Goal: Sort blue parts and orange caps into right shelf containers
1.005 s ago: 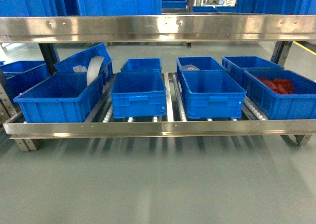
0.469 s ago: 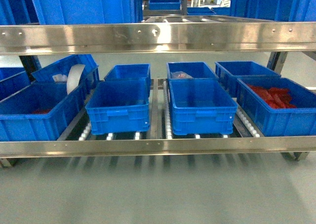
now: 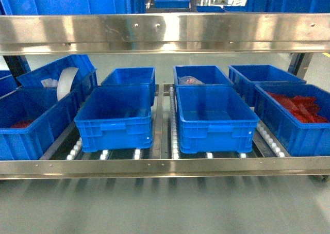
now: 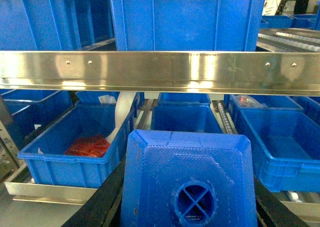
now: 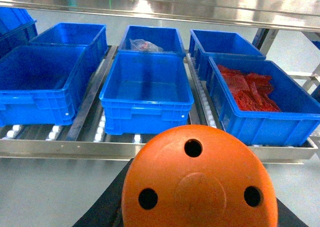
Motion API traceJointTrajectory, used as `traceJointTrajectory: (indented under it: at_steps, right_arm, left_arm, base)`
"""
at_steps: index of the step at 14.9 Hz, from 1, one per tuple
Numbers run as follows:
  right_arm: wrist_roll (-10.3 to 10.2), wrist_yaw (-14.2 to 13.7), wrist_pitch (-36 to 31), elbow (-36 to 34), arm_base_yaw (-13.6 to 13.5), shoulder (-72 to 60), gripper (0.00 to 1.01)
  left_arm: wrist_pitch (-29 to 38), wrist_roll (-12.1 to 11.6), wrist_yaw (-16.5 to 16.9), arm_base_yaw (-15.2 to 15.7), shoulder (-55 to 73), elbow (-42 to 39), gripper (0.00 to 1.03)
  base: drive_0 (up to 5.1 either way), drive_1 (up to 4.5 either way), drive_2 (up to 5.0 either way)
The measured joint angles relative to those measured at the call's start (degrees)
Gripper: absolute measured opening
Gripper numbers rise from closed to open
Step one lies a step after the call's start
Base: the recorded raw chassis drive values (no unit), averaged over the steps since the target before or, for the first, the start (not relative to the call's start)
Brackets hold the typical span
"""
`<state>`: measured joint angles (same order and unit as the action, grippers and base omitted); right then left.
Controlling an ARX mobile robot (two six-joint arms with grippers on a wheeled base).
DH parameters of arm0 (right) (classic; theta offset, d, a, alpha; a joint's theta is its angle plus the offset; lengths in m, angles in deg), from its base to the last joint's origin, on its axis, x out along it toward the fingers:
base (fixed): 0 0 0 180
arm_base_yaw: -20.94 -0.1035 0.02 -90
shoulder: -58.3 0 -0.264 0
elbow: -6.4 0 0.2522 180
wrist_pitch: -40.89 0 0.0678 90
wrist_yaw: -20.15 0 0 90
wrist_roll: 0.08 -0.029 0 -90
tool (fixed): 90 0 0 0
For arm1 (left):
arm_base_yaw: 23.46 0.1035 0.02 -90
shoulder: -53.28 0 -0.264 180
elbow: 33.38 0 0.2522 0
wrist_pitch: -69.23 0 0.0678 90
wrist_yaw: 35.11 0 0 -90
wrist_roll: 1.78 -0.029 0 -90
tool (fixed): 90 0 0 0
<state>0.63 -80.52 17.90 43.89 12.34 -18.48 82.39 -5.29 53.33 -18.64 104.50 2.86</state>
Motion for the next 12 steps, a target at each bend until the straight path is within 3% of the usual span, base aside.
traceJointTrajectory:
  at_steps: [10, 12]
  right_arm:
    - [-0.02, 0.00, 0.37, 0.02, 0.00, 0.00, 0.44]
    - [-0.02, 0.00, -0.20, 0.13, 0.02, 0.00, 0.44]
  left_arm:
    - [-0.15, 0.02, -0.11, 0.04, 0.02, 0.00, 0.44]
    - [-0.07, 0.00, -0.11, 0.04, 0.04, 0.00, 0.44]
  base:
    - [0.1, 4.05, -3.9]
    - [0.1, 1.72, -1.5]
